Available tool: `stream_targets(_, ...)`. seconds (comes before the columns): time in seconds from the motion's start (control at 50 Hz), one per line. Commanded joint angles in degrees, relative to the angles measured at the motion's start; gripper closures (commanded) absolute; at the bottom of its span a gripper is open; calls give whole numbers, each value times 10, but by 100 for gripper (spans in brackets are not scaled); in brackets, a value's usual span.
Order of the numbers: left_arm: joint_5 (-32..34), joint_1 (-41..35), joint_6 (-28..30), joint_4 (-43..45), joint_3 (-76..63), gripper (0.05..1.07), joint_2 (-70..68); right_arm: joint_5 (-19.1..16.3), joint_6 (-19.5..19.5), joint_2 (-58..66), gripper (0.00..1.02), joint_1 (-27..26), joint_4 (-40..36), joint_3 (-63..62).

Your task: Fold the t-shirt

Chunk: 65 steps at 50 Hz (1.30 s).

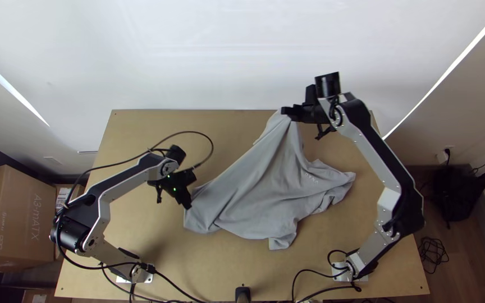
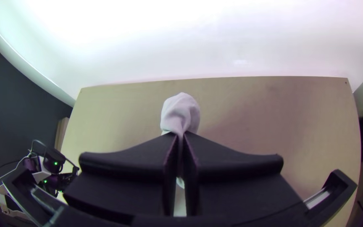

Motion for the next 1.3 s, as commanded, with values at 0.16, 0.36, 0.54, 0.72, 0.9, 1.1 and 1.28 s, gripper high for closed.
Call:
stream_targets(0.16,-1,102,-164,48,151,105,-27,40,-42,-75,100,-66,33,-35)
stream_targets(0.36,-42,108,-257,59,284,105,-62,78,-102,-109,100,-108,95,-39)
stream_targets(0.54,-139,87,-279,63,442,105,-63,85,-120,-147,100,-134,170,-21)
stream_targets(0.72,-207,94,-305,84,554,105,-67,116,-146,-201,100,-142,261,-24)
stream_targets(0.9,-226,135,-341,167,597,105,-127,138,-131,-262,100,-172,359,-16)
stream_targets(1.1,-247,156,-335,251,590,105,-232,142,-125,-345,100,-195,387,-3)
stream_targets(1.28,-255,160,-327,265,552,105,-350,142,-103,-469,100,-182,379,-29)
